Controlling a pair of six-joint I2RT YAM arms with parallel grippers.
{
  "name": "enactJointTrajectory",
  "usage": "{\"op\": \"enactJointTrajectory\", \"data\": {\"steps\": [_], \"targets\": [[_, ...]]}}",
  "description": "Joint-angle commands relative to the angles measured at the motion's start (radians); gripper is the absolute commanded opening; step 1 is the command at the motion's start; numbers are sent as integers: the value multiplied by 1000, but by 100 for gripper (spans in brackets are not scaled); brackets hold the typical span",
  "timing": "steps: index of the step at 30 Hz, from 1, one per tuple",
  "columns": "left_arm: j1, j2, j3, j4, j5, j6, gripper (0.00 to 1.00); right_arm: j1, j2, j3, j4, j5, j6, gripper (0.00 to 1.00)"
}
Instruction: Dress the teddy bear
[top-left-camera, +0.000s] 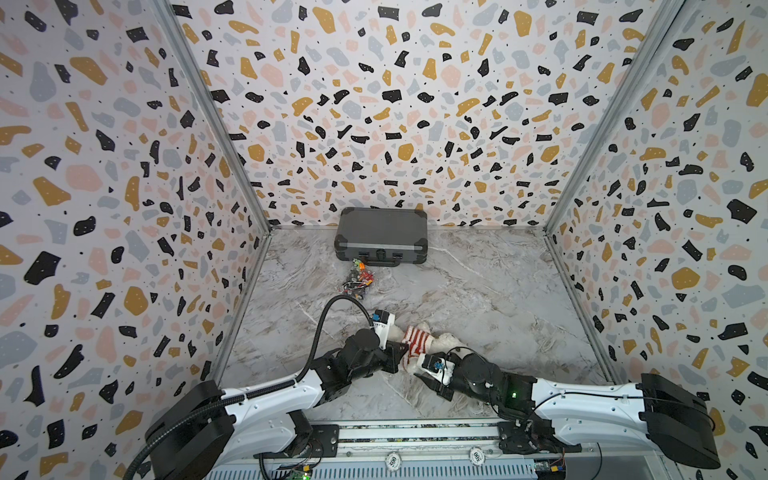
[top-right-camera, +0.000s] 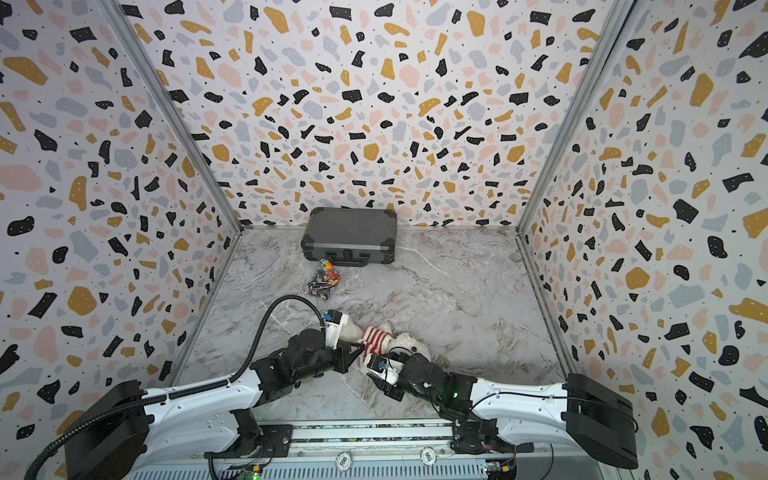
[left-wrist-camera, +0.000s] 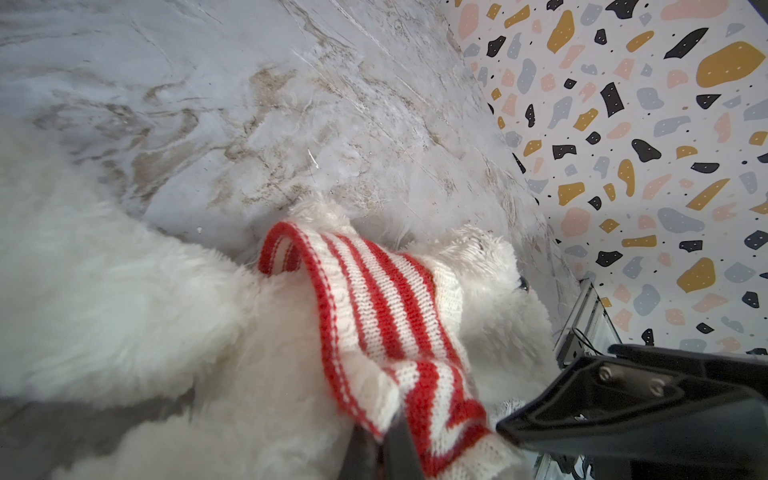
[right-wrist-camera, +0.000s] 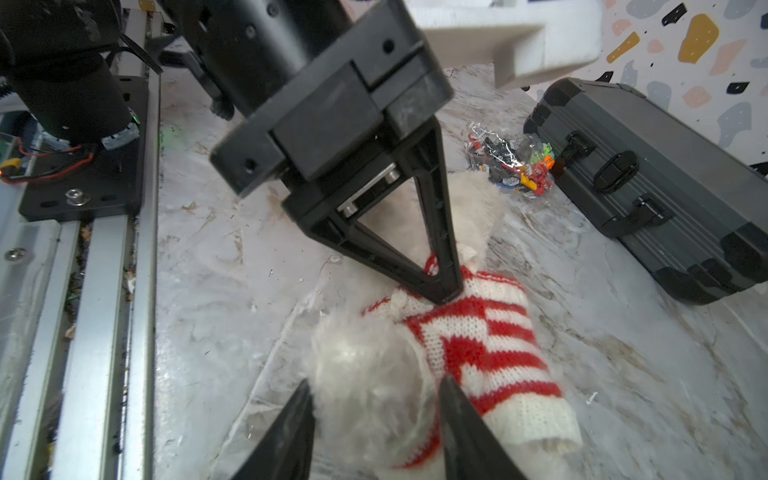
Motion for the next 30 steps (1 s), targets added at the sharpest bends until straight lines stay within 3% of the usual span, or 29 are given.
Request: {"op": "enactJointTrajectory", "data": {"steps": [1, 8, 15, 24, 30], "targets": [[0, -15, 15, 19, 0, 5, 0, 10, 25, 53, 34, 24, -21, 43], [0, -21, 21, 8, -1, 9, 0, 21, 51, 65, 47, 22, -37, 32], [9, -28, 29, -18, -3, 20, 0, 62, -28, 52, 44, 24, -89, 0], [13, -99, 101, -194, -1, 108, 0, 73, -196, 101, -11, -15, -43, 0], [12, -87, 113, -217, 40, 142, 0, -109, -188, 157, -58, -167, 180, 0]]}}
